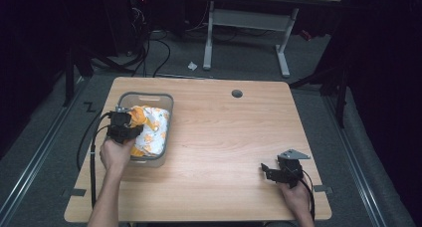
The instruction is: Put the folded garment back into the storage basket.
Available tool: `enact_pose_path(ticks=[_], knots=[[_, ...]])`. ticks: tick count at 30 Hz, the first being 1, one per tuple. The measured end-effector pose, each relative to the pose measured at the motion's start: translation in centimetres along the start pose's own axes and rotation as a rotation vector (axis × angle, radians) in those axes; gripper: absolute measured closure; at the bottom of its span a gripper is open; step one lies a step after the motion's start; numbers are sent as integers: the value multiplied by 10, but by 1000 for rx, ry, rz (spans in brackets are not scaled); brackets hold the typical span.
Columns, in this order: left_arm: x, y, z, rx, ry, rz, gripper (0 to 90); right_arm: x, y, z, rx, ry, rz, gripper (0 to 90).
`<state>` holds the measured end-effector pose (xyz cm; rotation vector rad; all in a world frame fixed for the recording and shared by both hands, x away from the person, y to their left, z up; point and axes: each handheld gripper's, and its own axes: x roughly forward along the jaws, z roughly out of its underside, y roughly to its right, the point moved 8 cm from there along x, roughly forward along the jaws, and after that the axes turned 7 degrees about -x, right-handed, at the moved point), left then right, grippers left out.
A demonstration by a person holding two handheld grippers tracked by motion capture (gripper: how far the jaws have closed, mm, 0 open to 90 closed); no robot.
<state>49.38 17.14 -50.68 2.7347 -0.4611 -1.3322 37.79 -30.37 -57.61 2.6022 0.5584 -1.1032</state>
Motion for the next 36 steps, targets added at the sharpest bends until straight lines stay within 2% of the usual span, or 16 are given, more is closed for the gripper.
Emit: enact_pose_path(ticks=[4, 8, 10, 14, 22, 31, 36], knots=[[1, -2, 0, -4, -8, -26, 690, 0, 0, 0, 0, 0, 0, 236], [-1, -4, 0, -16, -6, -31, 584, 0, 0, 0, 1, 0, 0, 236], [-3, -5, -2, -29, 9, -39, 516, 0, 0, 0, 1, 0, 0, 236], [-10, -5, -7, -37, 42, -49, 434, 0, 0, 0, 0, 0, 0, 237], [-29, 8, -12, -3, 125, -24, 397, 0, 0, 0, 0, 0, 0, 237], [-44, 27, -12, 23, 185, 24, 394, 0, 0, 0, 0, 0, 0, 236], [-46, 40, -10, 48, 195, 45, 390, 0, 0, 0, 0, 0, 0, 237]])
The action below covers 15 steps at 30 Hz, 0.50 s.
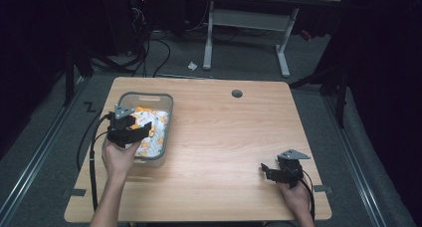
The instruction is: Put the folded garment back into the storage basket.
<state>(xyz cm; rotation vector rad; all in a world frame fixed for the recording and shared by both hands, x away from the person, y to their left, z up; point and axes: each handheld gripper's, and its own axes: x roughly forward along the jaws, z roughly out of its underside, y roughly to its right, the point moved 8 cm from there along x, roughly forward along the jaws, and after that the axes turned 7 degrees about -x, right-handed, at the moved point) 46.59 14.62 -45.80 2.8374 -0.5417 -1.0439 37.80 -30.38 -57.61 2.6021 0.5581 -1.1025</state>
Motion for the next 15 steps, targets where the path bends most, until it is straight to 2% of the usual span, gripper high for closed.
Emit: enact_pose_path(ticks=[10, 15], knots=[[-2, 19, 2, 17, 12, 39, 377, 0, 0, 0, -1, 0, 0, 237], [-6, 28, 1, 39, 22, 54, 374, 0, 0, 0, -1, 0, 0, 237]])
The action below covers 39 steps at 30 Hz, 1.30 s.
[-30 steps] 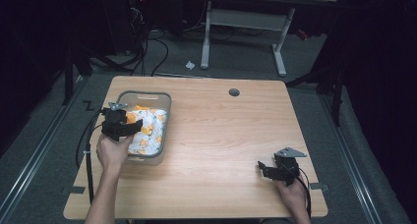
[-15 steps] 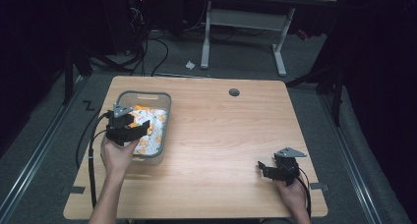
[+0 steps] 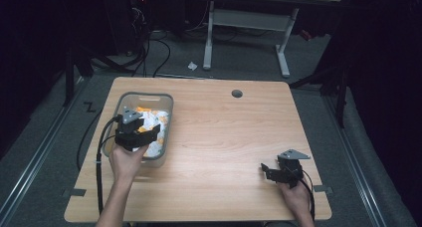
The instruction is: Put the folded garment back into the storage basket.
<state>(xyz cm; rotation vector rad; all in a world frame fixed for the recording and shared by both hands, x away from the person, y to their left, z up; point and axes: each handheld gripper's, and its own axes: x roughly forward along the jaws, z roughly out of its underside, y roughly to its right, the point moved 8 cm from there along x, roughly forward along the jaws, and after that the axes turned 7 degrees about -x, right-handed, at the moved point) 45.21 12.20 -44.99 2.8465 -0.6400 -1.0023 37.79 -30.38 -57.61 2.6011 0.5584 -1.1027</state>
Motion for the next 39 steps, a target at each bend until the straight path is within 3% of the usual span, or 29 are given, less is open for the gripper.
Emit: enact_pose_path(ticks=[14, 21, 39], knots=[[3, 37, 3, 54, 11, 64, 370, 0, 0, 0, 0, 0, 0, 237], [5, 54, 6, 44, 6, 126, 370, 0, 0, 0, 0, 0, 0, 237], [15, 97, 11, 85, -5, 217, 369, 0, 0, 0, 0, 0, 0, 237]])
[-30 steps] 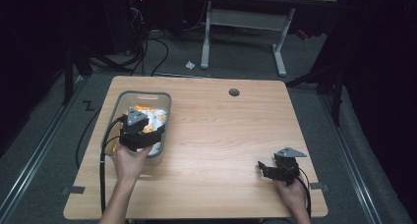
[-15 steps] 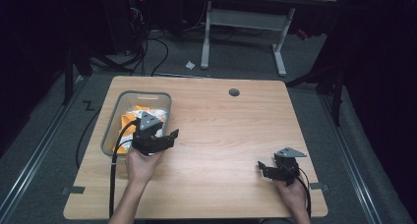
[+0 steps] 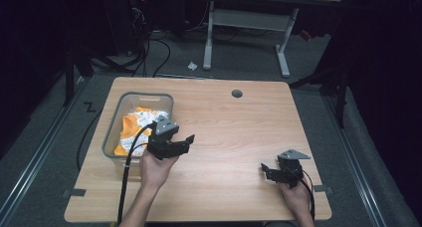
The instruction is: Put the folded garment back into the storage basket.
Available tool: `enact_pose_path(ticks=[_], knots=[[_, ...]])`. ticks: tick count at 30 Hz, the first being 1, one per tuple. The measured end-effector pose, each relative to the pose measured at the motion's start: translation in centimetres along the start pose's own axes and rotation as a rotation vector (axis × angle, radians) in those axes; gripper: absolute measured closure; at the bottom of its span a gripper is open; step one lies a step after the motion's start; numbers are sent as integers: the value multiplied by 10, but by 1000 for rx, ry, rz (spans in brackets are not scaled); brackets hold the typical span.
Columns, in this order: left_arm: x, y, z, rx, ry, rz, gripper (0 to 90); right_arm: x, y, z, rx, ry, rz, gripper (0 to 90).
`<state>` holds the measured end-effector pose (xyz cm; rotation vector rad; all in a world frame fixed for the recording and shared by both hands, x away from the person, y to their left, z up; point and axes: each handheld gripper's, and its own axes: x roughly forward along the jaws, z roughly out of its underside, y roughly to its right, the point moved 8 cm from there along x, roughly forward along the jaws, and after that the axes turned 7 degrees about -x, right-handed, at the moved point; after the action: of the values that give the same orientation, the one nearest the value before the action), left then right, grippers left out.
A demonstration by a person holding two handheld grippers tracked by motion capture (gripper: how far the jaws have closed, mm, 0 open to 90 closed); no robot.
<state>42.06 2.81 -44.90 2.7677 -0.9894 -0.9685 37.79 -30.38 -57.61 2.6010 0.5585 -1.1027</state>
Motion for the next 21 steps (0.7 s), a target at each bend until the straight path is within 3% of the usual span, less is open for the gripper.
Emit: enact_pose_path(ticks=[3, 7, 10, 21], knots=[[5, 6, 4, 22, -17, 2, 369, 0, 0, 0, 0, 0, 0, 237], [8, 15, 7, 12, -19, 41, 369, 0, 0, 0, 0, 0, 0, 237], [12, 20, 12, 26, -35, 46, 369, 0, 0, 0, 0, 0, -1, 236], [25, 29, 30, 17, -60, 71, 370, 0, 0, 0, 0, 0, 0, 237]])
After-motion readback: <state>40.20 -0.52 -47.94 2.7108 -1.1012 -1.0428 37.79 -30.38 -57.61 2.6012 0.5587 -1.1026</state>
